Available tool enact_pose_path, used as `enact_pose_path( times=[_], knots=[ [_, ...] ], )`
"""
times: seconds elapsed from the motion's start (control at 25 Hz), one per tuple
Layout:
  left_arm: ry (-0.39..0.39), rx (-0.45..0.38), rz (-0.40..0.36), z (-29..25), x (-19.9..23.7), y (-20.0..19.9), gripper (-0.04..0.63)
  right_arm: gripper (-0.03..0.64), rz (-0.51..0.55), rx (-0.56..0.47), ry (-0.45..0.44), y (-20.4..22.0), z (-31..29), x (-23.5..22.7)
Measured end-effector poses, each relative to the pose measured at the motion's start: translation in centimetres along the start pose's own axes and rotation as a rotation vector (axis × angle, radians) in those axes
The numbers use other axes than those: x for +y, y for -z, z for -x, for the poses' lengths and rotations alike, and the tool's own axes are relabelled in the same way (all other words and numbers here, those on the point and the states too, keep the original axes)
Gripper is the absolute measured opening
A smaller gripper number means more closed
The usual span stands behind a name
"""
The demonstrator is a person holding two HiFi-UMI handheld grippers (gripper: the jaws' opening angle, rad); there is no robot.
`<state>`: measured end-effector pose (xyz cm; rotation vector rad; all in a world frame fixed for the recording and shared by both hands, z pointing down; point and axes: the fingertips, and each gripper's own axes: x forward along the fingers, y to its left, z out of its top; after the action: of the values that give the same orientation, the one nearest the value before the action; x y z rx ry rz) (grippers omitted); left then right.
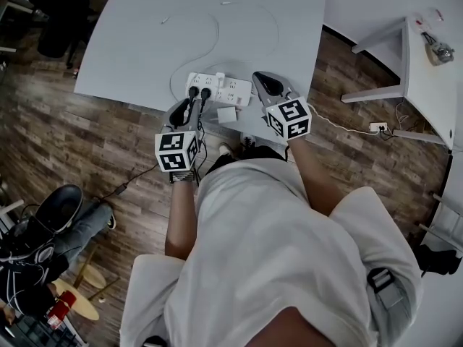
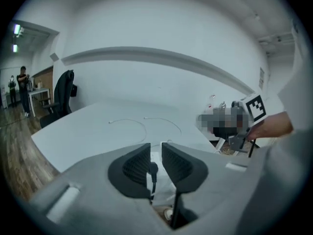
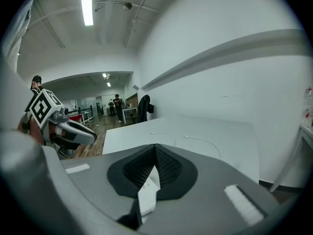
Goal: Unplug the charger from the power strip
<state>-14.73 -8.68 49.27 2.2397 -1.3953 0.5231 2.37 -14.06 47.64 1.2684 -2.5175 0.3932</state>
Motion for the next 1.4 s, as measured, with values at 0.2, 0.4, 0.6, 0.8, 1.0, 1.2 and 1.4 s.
enact_pose_path(
  times=[0.2,0.4,0.6,0.8,1.0,1.2,1.4],
  knots=[
    [0.014,-0.111,-0.102,0.1,-0.2,-5.6,0.005,0.002,0.072,-0.091,0.042,-5.4,1.3,-0.1],
    [0.033,-0.202,-0.149,0.3,-0.1,-10.4,0.006,0.002,0.121,-0.193,0.067,-10.8,2.8,-0.4],
    [0.027,-0.302,-0.242,1.8,-0.8,-16.0,0.005,0.000,0.172,-0.290,0.098,-16.2,4.9,-0.8],
    [-0.007,-0.431,-0.334,4.4,-0.9,-22.0,0.006,0.000,0.235,-0.364,0.098,-20.7,6.1,-0.6],
    [-0.007,-0.534,-0.337,7.3,-1.1,-26.9,0.006,0.000,0.285,-0.444,0.102,-25.1,7.8,0.1],
    [-0.016,-0.605,-0.359,9.4,-1.8,-29.8,0.006,0.000,0.316,-0.499,0.098,-28.4,9.3,1.0],
    [0.008,-0.621,-0.358,9.7,-2.8,-30.6,0.006,0.000,0.325,-0.529,0.099,-30.1,9.9,1.3]
  ],
)
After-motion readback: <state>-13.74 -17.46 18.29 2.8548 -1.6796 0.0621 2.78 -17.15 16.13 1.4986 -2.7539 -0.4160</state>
